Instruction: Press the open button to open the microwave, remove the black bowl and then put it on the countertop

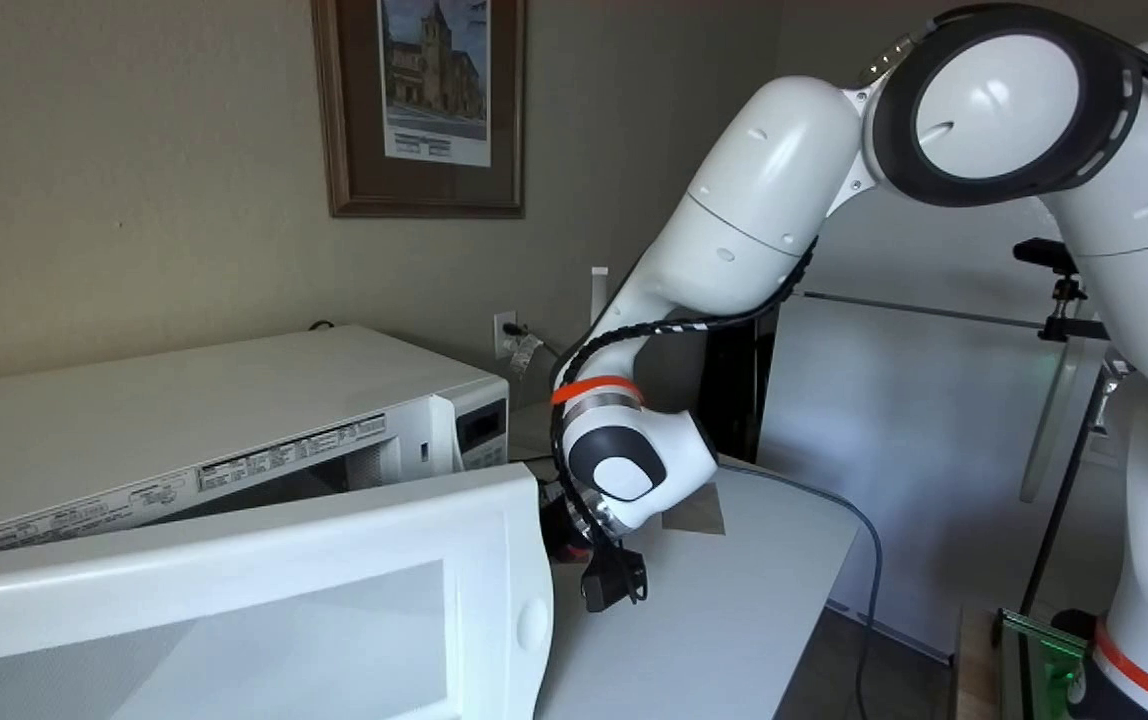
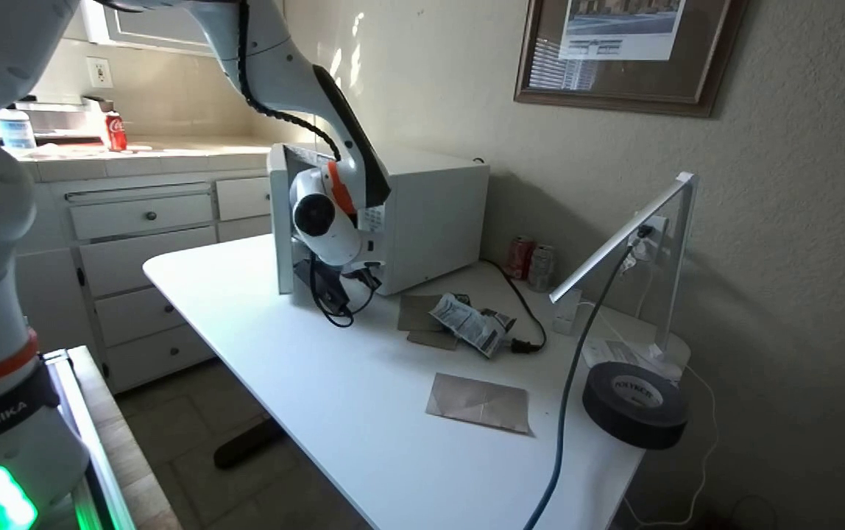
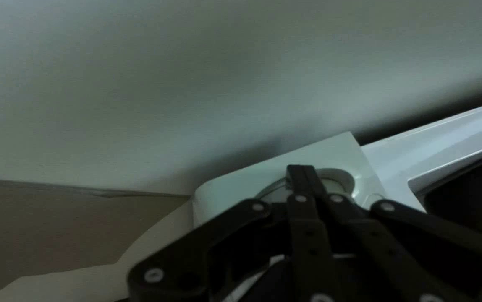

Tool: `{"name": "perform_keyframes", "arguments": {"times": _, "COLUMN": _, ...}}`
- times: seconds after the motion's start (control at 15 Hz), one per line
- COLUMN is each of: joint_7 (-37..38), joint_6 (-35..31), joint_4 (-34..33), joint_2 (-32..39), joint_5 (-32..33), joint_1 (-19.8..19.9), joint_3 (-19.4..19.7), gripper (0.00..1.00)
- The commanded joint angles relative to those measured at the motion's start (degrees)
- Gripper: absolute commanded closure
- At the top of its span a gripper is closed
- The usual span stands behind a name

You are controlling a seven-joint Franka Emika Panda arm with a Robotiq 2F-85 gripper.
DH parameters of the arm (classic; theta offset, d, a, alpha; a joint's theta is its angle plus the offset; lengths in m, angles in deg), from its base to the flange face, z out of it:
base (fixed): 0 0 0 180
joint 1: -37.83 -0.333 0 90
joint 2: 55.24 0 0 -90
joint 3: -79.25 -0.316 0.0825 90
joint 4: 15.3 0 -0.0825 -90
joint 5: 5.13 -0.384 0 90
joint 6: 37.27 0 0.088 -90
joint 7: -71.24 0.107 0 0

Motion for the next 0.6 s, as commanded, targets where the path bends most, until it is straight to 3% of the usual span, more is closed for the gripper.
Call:
{"name": "perform_keyframes", "arguments": {"times": 0.0, "joint_7": 2.3, "joint_6": -0.7, "joint_4": -1.5, "joint_2": -1.1, "joint_5": 0.9, "joint_1": 1.0, "joint_3": -1.1, "gripper": 1.0}}
{"name": "perform_keyframes", "arguments": {"times": 0.4, "joint_7": 10.0, "joint_6": -11.5, "joint_4": -0.8, "joint_2": -3.5, "joint_5": 8.6, "joint_1": 1.1, "joint_3": -2.8, "gripper": 1.0}}
{"name": "perform_keyframes", "arguments": {"times": 0.47, "joint_7": 13.1, "joint_6": -14.5, "joint_4": -0.4, "joint_2": -4.1, "joint_5": 11.3, "joint_1": 1.6, "joint_3": -4.0, "gripper": 0.93}}
{"name": "perform_keyframes", "arguments": {"times": 0.53, "joint_7": 16.1, "joint_6": -17.8, "joint_4": 0.0, "joint_2": -4.8, "joint_5": 14.0, "joint_1": 2.0, "joint_3": -5.1, "gripper": 0.93}}
